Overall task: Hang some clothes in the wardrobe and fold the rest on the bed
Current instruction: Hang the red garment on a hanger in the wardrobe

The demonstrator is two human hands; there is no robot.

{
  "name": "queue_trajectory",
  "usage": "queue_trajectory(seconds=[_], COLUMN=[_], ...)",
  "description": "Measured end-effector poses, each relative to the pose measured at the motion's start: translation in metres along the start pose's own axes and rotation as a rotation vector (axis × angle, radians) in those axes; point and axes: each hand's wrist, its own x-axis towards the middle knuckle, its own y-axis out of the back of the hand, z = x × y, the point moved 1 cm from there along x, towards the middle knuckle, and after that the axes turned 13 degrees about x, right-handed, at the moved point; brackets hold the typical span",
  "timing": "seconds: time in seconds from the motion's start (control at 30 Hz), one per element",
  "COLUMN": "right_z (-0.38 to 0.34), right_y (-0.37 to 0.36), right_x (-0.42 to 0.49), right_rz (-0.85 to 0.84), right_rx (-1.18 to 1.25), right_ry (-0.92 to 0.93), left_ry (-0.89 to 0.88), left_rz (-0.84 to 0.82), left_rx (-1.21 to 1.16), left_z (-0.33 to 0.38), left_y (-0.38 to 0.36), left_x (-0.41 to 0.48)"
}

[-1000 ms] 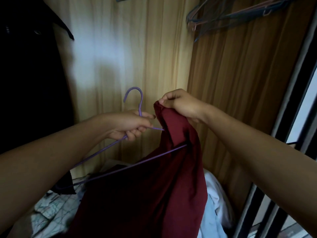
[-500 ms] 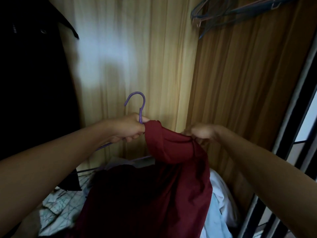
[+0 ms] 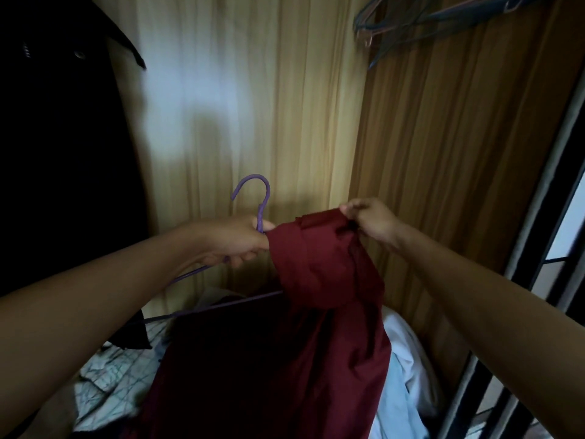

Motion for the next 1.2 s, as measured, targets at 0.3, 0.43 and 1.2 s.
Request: queue_trajectory(seconds=[0.3,0.43,1.2], right_z=[-0.039,-0.035,-0.055], right_y=[0.04,0.043,-0.014], right_x=[0.006,0.006,0.014], right_rz=[-0.098,-0.34,-0.046], right_rx=[-0.29,-0.546,-0.302], right_ry=[-0.193,-0.471,0.08], left_ry=[0.173,0.172,0.07], left_rz=[0.173,0.195,-0.008], left_rx=[0.082,-0.041,-0.42], left_z=[-0.033,-0.038,-0.014], left_y=[0.008,0.011,0.043], left_x=[0.009,0.011,-0.005])
